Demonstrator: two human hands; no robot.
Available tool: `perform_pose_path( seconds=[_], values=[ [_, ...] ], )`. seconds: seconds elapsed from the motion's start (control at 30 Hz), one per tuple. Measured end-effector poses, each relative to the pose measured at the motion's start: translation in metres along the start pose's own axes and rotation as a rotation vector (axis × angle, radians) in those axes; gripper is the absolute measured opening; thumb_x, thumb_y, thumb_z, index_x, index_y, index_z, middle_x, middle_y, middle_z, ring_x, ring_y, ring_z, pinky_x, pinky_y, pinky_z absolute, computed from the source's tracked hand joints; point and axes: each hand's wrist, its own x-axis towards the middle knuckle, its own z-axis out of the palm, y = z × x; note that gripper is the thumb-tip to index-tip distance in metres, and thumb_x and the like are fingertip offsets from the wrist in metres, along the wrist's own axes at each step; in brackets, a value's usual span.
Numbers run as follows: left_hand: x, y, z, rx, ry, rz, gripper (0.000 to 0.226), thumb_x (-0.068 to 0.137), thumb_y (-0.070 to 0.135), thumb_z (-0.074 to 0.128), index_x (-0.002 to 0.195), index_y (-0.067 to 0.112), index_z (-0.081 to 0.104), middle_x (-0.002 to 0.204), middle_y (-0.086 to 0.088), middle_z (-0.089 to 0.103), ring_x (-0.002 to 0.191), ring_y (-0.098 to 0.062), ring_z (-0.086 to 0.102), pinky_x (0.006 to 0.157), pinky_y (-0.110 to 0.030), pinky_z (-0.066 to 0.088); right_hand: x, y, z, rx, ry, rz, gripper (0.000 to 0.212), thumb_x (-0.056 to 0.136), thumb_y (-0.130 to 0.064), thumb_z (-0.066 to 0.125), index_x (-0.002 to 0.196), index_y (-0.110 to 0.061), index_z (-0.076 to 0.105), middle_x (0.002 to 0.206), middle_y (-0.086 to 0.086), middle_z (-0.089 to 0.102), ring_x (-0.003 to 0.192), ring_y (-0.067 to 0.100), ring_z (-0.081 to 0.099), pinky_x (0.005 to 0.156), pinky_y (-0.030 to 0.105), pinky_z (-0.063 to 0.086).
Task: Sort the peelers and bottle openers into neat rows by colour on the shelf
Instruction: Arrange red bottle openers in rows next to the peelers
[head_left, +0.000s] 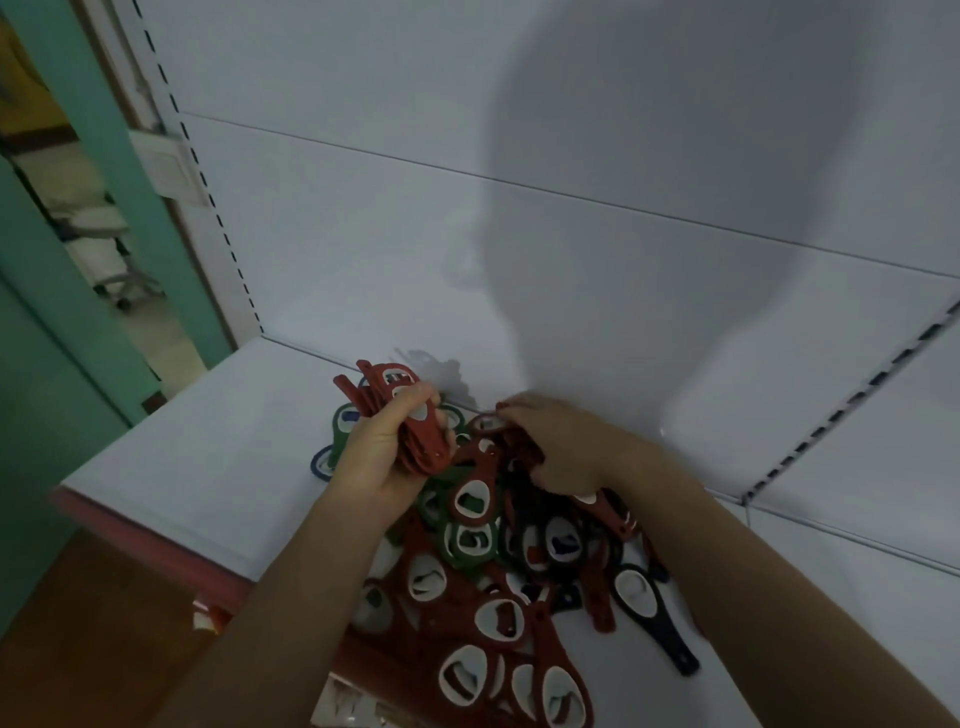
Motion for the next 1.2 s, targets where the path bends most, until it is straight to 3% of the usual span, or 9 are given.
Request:
perform_pose_path(
  seconds=[0.23,0.43,0.63,0.8,0.97,1.07,1.2],
  values=[
    [0.018,0.011,-0.011,0.04,-0.105,-0.135,0.02,0.075,0.014,0.079,0.09,0.011,0.066,0.083,-0.006,0.064,0.072,-0.018,0.063,0.077,-0.039,0.053,0.01,0.0,-0.01,-0.139,0.092,0.024,0.037,0.083,-0.013,0.061,0.12,-0.015,0.067,0.118,0.003,0.063,0.11,0.023,0.058,0.093,0.037,0.049],
    [0.033,0.012,-0.017,0.089,-0.132,-0.164,0.047,0.073,0.013,0.082,0.114,0.01,0.059,0.087,-0.009,0.062,0.076,-0.021,0.065,0.069,-0.04,0.058,0.018,-0.002,-0.001,-0.2,0.112,0.06,0.041,0.091,-0.019,0.063,0.132,-0.015,0.061,0.136,0.005,0.059,0.127,0.025,0.052,0.109,0.038,0.043],
    [0.036,0.012,-0.02,0.073,-0.142,-0.195,0.038,0.075,0.021,0.081,0.109,0.009,0.066,0.091,-0.007,0.068,0.079,-0.02,0.067,0.076,-0.042,0.057,0.025,-0.007,0.019,-0.393,0.292,0.134,0.025,0.091,-0.023,0.059,0.113,-0.016,0.069,0.115,0.004,0.066,0.111,0.026,0.059,0.093,0.041,0.053],
    [0.036,0.012,-0.019,0.093,-0.127,-0.189,0.031,0.075,0.025,0.079,0.101,0.011,0.072,0.094,-0.006,0.073,0.085,-0.02,0.069,0.089,-0.043,0.053,0.026,0.002,0.038,-0.329,0.514,0.181,0.016,0.08,-0.01,0.06,0.095,-0.013,0.066,0.097,0.005,0.068,0.094,0.029,0.061,0.079,0.04,0.052],
    [0.037,0.013,-0.021,0.118,-0.113,-0.194,0.035,0.076,0.024,0.08,0.108,0.01,0.073,0.098,-0.007,0.074,0.09,-0.021,0.069,0.099,-0.046,0.05,0.024,0.004,0.031,-0.297,0.361,0.141,0.016,0.086,-0.011,0.058,0.094,-0.017,0.07,0.098,0.002,0.07,0.093,0.024,0.063,0.082,0.04,0.055],
    [0.037,0.013,-0.022,0.124,-0.113,-0.189,0.046,0.072,0.025,0.082,0.113,0.008,0.071,0.098,-0.007,0.073,0.088,-0.021,0.069,0.096,-0.045,0.05,0.023,0.002,0.023,-0.288,0.273,0.179,0.018,0.085,-0.008,0.062,0.098,-0.018,0.07,0.102,0.004,0.069,0.095,0.025,0.064,0.083,0.041,0.057],
    [0.036,0.012,-0.025,0.135,-0.112,-0.185,0.04,0.073,0.025,0.082,0.109,0.01,0.073,0.097,-0.007,0.073,0.09,-0.021,0.069,0.094,-0.045,0.052,0.026,0.006,0.028,-0.197,0.33,0.197,0.033,0.083,-0.006,0.061,0.111,-0.02,0.067,0.114,0.003,0.068,0.107,0.024,0.062,0.09,0.038,0.055]
  ],
)
